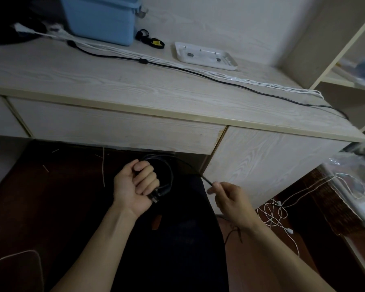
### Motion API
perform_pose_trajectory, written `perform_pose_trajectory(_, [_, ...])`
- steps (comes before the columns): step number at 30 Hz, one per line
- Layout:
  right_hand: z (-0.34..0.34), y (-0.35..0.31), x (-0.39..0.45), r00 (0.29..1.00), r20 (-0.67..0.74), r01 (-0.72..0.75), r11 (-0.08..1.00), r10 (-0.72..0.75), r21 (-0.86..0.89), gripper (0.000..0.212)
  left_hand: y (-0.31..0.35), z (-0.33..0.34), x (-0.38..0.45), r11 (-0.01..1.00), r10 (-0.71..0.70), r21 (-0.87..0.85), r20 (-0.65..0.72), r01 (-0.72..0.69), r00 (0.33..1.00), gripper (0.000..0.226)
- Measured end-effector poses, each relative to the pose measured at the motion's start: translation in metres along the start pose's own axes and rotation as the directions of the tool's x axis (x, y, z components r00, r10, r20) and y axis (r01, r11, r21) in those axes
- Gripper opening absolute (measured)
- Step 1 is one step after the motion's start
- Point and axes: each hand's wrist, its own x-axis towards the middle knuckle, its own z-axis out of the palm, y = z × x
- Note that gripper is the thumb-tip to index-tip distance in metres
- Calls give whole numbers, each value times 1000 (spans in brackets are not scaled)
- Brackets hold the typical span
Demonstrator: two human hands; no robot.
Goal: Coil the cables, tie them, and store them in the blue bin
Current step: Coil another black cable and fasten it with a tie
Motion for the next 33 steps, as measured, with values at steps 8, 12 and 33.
perform_pose_trajectory(8, [-3,9,1,972,236,-3,996,25,-95,5,20,-9,5,950,281,-85,-192,-301,940,42])
perform_pose_trajectory(12, [6,-12,-7,935,332,167,981,-127,-95,11,0,1,11,908,352,286,-128,-305,927,38])
perform_pose_trajectory(33, [30,-25,-6,968,93,196,935,-232,296,46,-18,14,-17,574,-483,788,103,225,870,50])
